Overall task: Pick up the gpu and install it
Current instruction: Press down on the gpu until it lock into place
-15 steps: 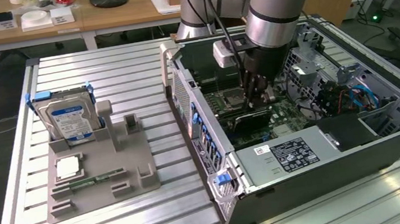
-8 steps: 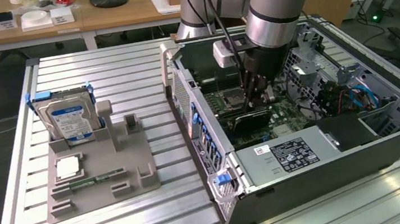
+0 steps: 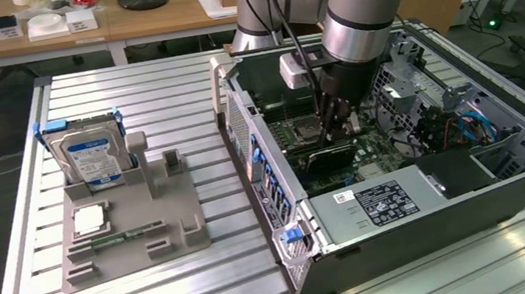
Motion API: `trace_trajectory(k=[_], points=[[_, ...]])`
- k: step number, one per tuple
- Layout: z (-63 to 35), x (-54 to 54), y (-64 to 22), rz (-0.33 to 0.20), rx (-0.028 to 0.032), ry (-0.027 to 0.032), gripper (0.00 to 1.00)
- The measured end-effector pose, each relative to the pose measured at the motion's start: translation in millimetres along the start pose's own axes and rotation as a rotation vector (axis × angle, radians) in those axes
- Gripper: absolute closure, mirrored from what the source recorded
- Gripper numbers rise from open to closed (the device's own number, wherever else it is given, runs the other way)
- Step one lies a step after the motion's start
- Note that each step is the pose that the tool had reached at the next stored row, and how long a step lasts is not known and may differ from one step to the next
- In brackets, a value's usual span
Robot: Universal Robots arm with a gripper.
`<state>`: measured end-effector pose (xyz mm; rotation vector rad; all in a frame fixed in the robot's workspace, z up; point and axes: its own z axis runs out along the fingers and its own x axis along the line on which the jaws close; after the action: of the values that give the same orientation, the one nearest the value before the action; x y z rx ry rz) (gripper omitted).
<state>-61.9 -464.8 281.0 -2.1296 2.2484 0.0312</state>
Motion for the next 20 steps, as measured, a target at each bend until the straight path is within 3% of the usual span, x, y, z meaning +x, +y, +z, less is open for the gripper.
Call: trace_trajectory(k=[7, 11, 20], points=[[-0.3, 1.4, 17.8, -0.003, 0.0021, -0.0001, 0.89], [-0.5, 2.4, 24.0, -0.007, 0.0021, 0.0027, 0.89], [-0.7, 6.5, 35.5, -0.035, 0.0008, 0.0023, 0.89]])
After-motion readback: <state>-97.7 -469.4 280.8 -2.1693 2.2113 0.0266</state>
